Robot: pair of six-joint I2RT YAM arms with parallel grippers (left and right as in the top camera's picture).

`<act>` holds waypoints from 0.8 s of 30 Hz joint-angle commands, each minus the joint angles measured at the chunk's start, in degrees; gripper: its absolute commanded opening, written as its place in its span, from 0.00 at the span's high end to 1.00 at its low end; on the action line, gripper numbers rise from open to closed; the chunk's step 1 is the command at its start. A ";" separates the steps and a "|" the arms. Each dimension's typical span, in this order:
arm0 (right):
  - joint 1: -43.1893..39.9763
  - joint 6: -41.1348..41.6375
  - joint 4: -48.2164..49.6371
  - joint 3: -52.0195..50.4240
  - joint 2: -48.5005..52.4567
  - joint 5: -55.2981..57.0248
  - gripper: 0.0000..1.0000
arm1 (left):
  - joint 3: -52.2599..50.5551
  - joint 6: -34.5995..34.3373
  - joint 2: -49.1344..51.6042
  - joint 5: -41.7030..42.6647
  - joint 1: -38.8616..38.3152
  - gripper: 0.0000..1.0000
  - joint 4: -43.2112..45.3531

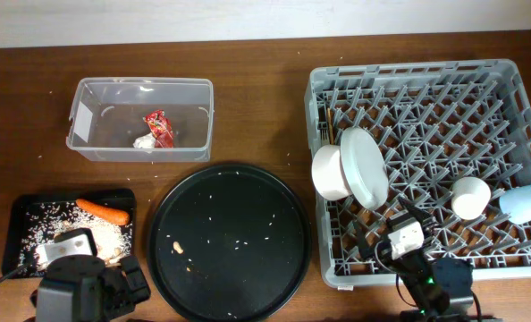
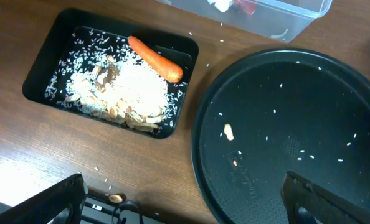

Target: Sort waste into correct bins and load items into the dishwasher rack

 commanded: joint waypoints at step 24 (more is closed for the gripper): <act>-0.48 0.44 0.39 -0.90 -0.57 -0.66 0.02 | -52.94 17.51 -35.17 15.52 9.75 0.01 67.56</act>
